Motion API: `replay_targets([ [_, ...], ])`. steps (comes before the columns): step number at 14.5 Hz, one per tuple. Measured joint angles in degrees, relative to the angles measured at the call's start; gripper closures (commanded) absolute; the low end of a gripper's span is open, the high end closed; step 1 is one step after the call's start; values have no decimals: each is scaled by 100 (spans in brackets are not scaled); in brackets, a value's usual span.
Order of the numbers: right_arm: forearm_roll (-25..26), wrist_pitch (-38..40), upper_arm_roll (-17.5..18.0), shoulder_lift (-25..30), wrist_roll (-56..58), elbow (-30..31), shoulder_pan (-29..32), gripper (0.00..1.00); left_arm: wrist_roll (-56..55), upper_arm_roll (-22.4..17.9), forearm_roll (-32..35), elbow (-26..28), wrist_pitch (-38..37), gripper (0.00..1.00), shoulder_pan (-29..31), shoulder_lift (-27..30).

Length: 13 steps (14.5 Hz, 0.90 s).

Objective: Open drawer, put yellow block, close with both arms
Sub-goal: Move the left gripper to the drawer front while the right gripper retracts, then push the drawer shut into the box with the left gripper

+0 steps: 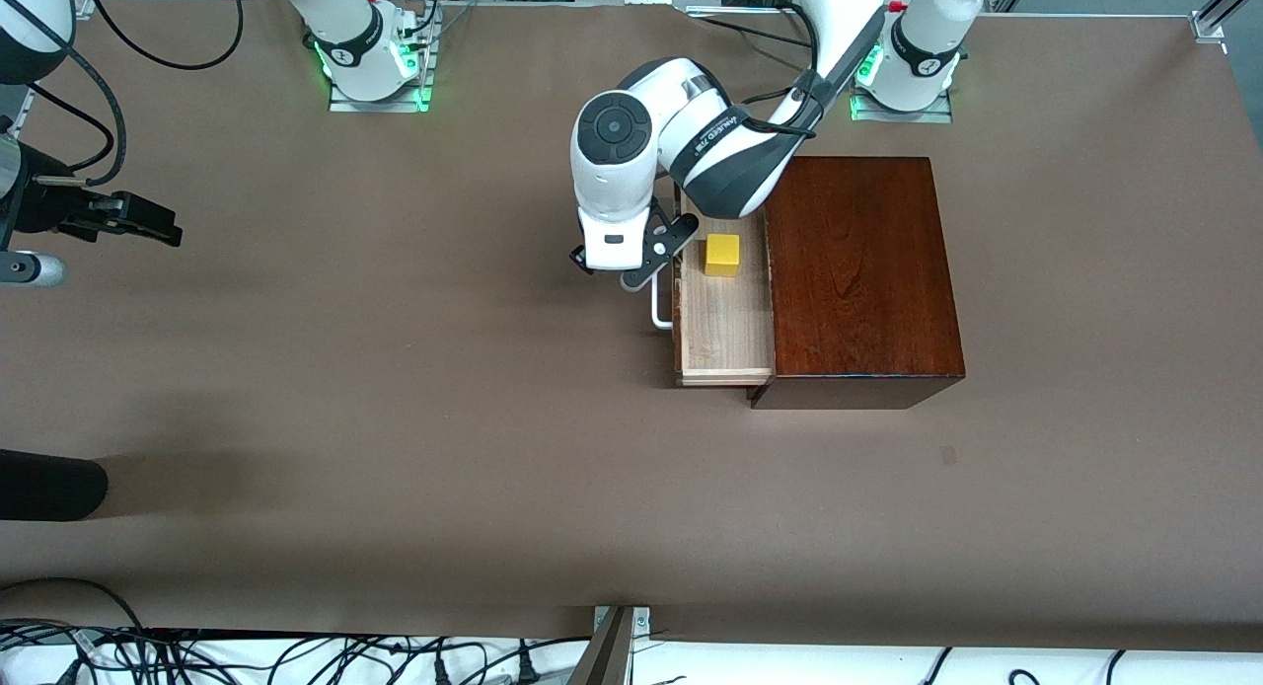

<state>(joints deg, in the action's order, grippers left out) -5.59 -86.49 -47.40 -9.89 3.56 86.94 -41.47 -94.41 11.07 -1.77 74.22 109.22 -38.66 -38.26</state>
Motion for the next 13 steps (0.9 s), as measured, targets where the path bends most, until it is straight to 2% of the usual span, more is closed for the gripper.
replay_targets([
  [2,0,0,9,1,-1,0,13,0,0,-4,0,3,-5,100,0,-120],
  [4,1,6,227,1,-1,0,164,0,0,-11,0,3,-4,100,3,-256],
  [13,152,36,3236,292,-12,-7,2787,0,85,-230,-1,18,-80,100,191,-331],
])
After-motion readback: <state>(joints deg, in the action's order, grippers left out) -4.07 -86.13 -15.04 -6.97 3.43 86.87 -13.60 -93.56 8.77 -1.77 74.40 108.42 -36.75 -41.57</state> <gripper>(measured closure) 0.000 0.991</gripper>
